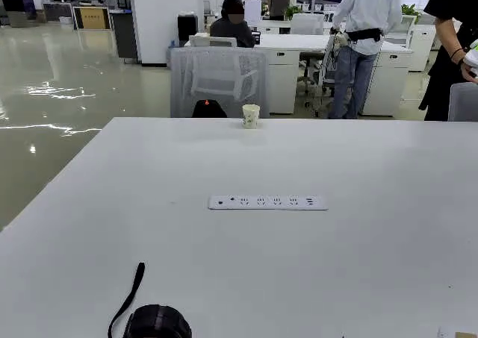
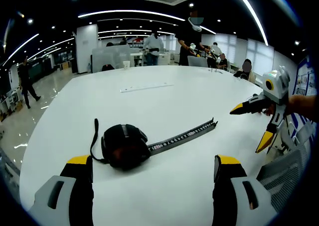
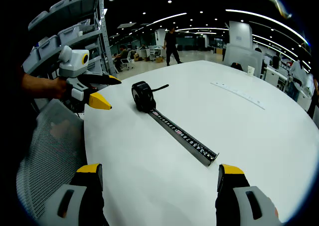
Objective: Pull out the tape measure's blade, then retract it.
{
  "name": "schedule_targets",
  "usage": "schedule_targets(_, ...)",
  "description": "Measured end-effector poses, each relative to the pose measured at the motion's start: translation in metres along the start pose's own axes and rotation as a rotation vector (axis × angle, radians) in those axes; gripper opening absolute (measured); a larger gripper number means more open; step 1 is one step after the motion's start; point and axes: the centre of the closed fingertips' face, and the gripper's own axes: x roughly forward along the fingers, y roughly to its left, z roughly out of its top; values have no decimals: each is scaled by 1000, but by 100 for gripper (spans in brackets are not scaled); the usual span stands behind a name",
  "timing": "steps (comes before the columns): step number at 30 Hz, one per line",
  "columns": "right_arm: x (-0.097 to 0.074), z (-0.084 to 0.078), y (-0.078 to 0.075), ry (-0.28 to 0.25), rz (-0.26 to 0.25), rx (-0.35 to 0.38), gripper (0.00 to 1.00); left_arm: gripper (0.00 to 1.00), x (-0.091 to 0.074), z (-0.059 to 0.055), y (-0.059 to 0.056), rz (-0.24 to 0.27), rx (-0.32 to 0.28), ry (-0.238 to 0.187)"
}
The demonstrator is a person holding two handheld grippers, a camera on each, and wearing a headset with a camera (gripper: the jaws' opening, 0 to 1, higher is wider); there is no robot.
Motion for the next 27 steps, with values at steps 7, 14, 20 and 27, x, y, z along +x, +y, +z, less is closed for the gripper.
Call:
schedule_targets(7, 4, -3, -9, 46, 32, -53, 89, 99, 8, 1, 6, 17, -12, 7)
schedule_targets(14, 5, -7, -21, 91, 56, -100, 84, 99, 17, 5, 11, 37, -21, -2)
schedule_targets(20, 6, -10, -32, 120, 67, -124, 78, 99, 25, 7, 14, 43, -30, -4)
schedule_targets(27, 9, -14, -43, 149, 83, -154, 70, 99, 33, 9, 16, 53, -47, -3)
